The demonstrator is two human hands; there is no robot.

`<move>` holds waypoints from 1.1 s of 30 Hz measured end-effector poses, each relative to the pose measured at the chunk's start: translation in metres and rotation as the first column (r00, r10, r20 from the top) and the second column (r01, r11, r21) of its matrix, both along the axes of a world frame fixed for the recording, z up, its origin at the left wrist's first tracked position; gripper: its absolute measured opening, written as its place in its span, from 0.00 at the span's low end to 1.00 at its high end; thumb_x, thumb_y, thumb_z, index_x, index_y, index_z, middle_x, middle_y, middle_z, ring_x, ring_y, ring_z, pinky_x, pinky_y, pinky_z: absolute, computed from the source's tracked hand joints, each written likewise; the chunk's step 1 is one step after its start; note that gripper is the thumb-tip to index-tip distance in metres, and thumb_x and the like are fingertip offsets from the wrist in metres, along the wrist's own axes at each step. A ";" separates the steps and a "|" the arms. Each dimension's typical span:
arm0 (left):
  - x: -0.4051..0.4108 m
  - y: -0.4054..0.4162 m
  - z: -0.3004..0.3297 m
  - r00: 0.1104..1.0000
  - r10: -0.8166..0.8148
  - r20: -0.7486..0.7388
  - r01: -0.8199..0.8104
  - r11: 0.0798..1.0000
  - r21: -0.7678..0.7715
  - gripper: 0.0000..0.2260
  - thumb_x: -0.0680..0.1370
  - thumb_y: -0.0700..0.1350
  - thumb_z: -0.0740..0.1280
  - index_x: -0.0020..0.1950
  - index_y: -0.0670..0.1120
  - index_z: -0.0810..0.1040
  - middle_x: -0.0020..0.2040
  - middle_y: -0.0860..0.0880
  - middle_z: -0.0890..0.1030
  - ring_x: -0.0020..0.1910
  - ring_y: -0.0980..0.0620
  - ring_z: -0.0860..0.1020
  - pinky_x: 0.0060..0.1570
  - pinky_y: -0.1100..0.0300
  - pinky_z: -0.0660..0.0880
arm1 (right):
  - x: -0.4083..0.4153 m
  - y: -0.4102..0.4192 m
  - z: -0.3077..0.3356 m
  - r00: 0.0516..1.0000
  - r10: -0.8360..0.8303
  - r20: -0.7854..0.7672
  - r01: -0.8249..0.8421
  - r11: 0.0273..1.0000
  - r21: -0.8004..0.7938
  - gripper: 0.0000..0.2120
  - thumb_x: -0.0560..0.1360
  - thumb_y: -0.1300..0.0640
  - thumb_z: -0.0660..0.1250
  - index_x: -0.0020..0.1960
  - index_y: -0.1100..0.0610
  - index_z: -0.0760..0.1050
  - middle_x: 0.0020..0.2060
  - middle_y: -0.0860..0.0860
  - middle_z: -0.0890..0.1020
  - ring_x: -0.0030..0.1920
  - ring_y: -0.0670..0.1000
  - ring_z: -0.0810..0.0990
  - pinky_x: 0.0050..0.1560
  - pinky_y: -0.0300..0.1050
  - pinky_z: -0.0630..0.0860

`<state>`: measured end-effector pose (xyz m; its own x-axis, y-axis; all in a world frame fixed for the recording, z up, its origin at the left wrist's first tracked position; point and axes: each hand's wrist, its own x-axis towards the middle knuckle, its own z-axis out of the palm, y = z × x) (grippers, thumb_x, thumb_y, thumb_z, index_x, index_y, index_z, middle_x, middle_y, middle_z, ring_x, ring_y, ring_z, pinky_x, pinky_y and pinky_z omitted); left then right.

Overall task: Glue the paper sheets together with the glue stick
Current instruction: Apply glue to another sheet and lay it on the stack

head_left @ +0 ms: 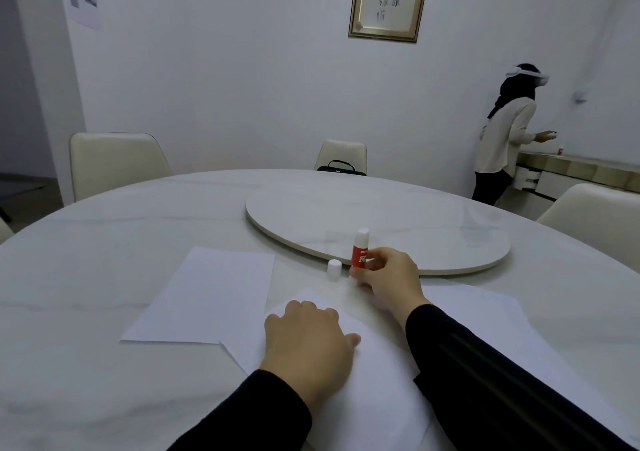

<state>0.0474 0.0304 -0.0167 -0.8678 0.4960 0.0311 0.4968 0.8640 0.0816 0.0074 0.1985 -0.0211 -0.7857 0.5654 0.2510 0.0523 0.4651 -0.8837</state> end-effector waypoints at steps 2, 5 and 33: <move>-0.002 -0.004 0.001 1.000 -0.020 0.003 0.020 1.000 -0.007 0.20 0.79 0.59 0.52 0.63 0.50 0.70 0.60 0.47 0.71 0.64 0.47 0.66 0.58 0.51 0.63 | 0.011 0.005 0.004 1.000 -0.007 0.012 0.008 0.999 -0.036 0.21 0.62 0.56 0.80 0.52 0.53 0.76 0.41 0.49 0.82 0.42 0.46 0.80 0.41 0.37 0.73; -0.005 -0.008 0.002 0.999 -0.034 0.008 0.034 0.999 -0.011 0.20 0.79 0.59 0.53 0.64 0.50 0.70 0.60 0.47 0.72 0.63 0.47 0.66 0.57 0.52 0.64 | 0.039 0.021 0.013 0.997 -0.074 0.039 0.068 0.988 0.140 0.18 0.66 0.54 0.77 0.53 0.53 0.77 0.44 0.50 0.80 0.42 0.46 0.77 0.39 0.35 0.70; -0.040 -0.044 0.007 0.970 0.231 -0.079 -0.207 0.949 0.237 0.27 0.77 0.64 0.52 0.71 0.51 0.64 0.69 0.46 0.67 0.68 0.44 0.64 0.63 0.49 0.63 | 0.143 0.074 -0.002 0.965 -0.114 0.235 0.039 0.953 0.302 0.18 0.79 0.50 0.59 0.68 0.50 0.70 0.66 0.49 0.74 0.65 0.51 0.71 0.59 0.40 0.63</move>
<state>0.0078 -0.0131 -0.0093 -0.9402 0.2634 0.2162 0.3133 0.9177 0.2444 0.1507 0.2726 -0.0236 -0.8011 0.5574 0.2180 0.2967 0.6863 -0.6641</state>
